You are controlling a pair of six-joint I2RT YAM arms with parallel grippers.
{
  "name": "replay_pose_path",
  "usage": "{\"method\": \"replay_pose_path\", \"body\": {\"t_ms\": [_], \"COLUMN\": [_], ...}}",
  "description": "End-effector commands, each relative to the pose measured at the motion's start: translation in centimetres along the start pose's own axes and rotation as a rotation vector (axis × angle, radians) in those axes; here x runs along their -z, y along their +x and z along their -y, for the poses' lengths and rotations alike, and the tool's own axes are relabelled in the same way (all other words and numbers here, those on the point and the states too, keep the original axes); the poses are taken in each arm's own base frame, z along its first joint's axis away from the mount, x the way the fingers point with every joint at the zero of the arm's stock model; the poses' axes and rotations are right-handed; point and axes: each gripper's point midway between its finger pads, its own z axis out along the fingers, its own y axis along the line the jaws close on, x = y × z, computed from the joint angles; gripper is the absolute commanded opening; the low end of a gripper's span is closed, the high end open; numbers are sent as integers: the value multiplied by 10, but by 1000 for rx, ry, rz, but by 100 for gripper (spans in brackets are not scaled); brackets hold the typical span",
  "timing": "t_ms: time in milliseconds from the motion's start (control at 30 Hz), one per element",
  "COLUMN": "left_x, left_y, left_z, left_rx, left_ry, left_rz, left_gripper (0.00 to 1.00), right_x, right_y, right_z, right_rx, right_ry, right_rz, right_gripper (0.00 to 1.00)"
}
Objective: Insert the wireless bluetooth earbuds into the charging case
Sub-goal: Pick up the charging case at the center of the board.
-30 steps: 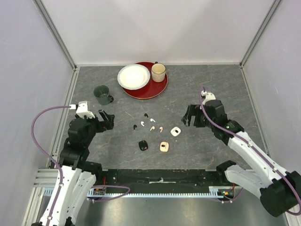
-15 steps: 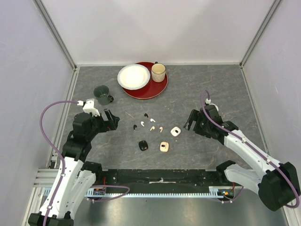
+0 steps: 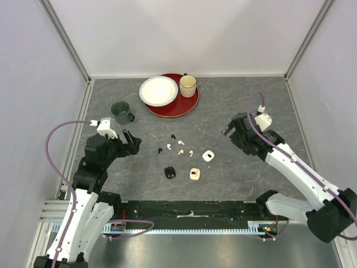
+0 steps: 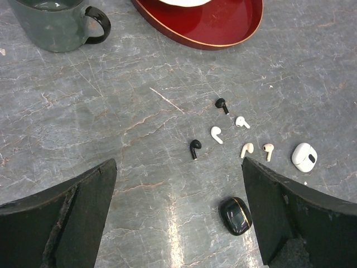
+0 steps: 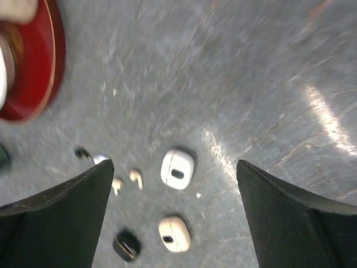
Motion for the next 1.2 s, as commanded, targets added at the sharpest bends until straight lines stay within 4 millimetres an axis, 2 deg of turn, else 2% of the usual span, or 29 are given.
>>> {"method": "replay_pose_path", "body": {"t_ms": [0, 33, 67, 100, 133, 200, 267, 300, 367, 400, 467, 500, 600, 667, 833, 1167], "left_x": [5, 5, 5, 5, 5, 4, 3, 3, 2, 2, 4, 4, 4, 4, 3, 1], "left_y": [-18, -18, -19, -18, -18, -17, -17, -17, -18, -17, -19, -18, -18, -18, -18, -15], "left_z": [14, 13, 14, 14, 14, 15, 13, 13, 13, 14, 15, 15, 13, 13, 12, 10], "left_rx": [4, 5, 4, 4, 3, 6, 7, 7, 7, 5, 0, 1, 3, 3, 5, 14], "left_ry": [57, 55, 58, 60, 60, 63, 56, 56, 54, 56, 66, 68, 56, 56, 50, 41], "left_rz": [62, 62, 65, 63, 60, 58, 56, 56, 55, 51, 58, 57, 66, 66, 62, 46], "left_gripper": [99, 99, 99, 99, 99, 99, 99, 99, 99, 99, 99, 99, 99, 99, 99, 99], "right_x": [32, 32, 29, 32, 30, 22, 14, 1, -9, -19, -25, -31, -39, -41, -50, -68], "right_y": [-58, -61, -58, -58, -58, -43, -27, -13, 1, 21, 33, 46, 60, 62, 70, 92], "right_z": [48, 56, 58, 54, 47, 44, 29, 29, 17, 12, 1, 0, -12, -22, -30, -23], "right_rx": [-242, -272, -281, -287, -249, -231, -186, -157, -128, -100, -72, -43, -20, -17, -38, -15], "right_ry": [149, 155, 138, 99, 65, 60, 30, 67, 59, 70, 70, 96, 102, 86, 99, 179], "right_rz": [324, 341, 335, 332, 326, 252, 154, 93, 8, -84, -129, -166, -207, -203, -230, -302], "right_gripper": [93, 88, 87, 98, 98, 98, 98, 98, 98, 98, 98, 95, 92, 91, 86, 87]}}
